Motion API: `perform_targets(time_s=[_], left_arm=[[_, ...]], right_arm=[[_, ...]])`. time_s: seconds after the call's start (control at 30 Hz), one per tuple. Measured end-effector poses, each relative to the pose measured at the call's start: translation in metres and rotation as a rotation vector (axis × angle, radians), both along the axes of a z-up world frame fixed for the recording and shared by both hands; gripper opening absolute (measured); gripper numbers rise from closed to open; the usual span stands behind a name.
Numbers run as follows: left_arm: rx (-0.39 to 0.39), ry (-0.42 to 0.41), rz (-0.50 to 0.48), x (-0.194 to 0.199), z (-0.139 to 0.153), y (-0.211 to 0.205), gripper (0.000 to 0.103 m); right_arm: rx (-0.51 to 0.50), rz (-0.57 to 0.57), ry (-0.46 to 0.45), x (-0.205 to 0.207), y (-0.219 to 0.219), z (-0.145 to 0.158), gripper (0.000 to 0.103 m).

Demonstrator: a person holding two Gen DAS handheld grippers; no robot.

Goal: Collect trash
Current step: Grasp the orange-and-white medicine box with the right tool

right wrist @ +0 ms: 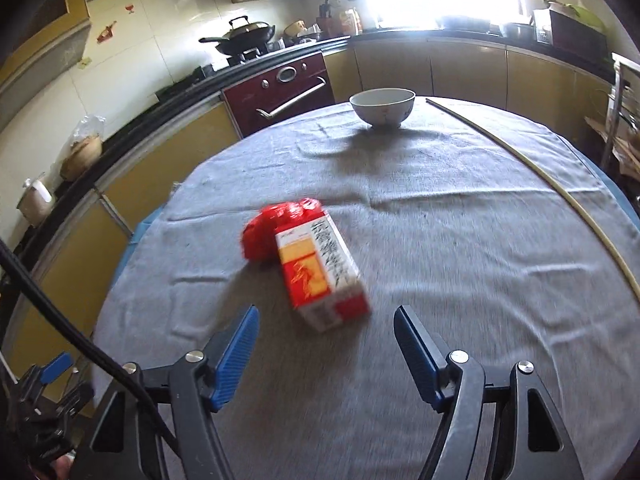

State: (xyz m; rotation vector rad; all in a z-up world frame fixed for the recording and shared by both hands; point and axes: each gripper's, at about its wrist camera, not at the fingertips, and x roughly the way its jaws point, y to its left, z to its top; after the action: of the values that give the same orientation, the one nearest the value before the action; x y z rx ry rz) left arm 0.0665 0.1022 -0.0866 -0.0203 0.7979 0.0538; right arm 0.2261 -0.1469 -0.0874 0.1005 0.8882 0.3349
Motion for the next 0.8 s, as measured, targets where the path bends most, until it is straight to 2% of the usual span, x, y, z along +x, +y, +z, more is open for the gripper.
perform_targets(time_s=[0.1,0.23,0.37,0.4,0.43,0.5,0.67,0.8], left_arm=[[0.000,0.000,-0.050,0.013,0.007,-0.008,0.079],[-0.012,0.016,-0.104,0.034,0.014,-0.015,0.079],[0.003,0.042,-0.158,0.061,0.017,-0.026,0.079],[0.020,0.046,-0.183,0.069,0.017,-0.032,0.079],[0.033,0.047,-0.206,0.075,0.017,-0.036,0.079],[0.065,0.057,-0.238,0.087,0.016,-0.046,0.079],[0.111,0.075,-0.330,0.119,0.014,-0.067,0.079],[0.102,0.077,-0.377,0.145,0.014,-0.083,0.079]], right_arm=[[0.009,-0.005,0.010,0.016,0.003,-0.008,0.073],[0.018,-0.005,0.069,0.033,0.010,-0.025,0.073],[0.078,-0.036,0.058,0.037,0.009,-0.034,0.073],[0.082,-0.032,0.049,0.037,0.010,-0.034,0.071],[0.072,-0.026,0.039,0.036,0.012,-0.034,0.063],[0.061,-0.011,0.034,0.035,0.013,-0.034,0.061],[0.112,-0.037,0.045,0.022,-0.014,-0.032,0.060],[0.118,-0.057,0.067,0.001,-0.044,-0.028,0.060]])
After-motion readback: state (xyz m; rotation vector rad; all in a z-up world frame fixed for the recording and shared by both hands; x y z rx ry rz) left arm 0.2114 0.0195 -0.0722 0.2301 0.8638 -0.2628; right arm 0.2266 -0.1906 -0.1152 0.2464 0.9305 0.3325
